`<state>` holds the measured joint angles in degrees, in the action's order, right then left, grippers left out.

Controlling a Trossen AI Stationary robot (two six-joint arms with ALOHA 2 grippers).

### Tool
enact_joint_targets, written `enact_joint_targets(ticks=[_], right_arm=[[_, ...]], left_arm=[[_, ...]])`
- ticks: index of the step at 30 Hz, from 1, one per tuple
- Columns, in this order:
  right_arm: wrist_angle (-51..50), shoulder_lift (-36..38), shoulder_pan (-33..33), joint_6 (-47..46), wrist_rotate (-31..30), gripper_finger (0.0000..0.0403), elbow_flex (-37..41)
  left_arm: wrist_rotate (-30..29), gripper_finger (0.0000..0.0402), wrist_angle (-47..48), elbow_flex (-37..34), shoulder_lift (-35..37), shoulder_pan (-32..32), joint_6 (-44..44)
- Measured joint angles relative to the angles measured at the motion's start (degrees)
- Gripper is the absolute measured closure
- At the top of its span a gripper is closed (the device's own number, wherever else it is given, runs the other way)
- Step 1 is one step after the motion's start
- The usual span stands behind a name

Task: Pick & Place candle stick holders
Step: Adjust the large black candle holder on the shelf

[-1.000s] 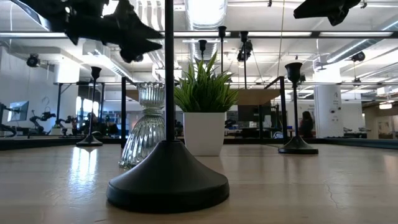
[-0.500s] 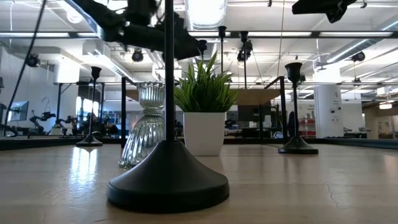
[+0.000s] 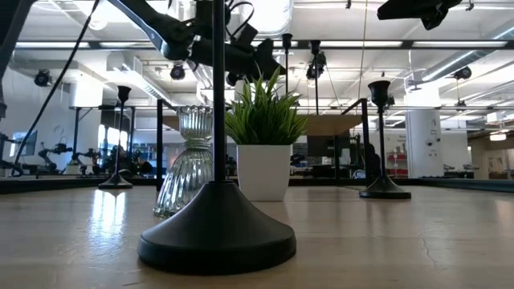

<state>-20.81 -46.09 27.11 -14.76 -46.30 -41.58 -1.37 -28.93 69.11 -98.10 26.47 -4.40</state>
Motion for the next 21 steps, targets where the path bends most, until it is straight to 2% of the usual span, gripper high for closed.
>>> enact_joint_targets(ticks=[14, 17, 21], right_arm=[[0.03, 0.02, 0.0, -0.03, 0.0, 0.036, 0.13], [0.03, 0.02, 0.0, -0.03, 0.0, 0.036, 0.13], [0.01, 0.02, 0.0, 0.0, 0.0, 0.036, 0.13]], left_arm=[[-0.26, 0.02, 2.01, 4.91, -3.8, 0.82, 1.41], [-0.23, 0.0217, 2.02, 5.28, -4.31, 1.13, 2.19], [-0.13, 0.0261, 2.01, 5.54, -4.64, 1.21, 2.91]])
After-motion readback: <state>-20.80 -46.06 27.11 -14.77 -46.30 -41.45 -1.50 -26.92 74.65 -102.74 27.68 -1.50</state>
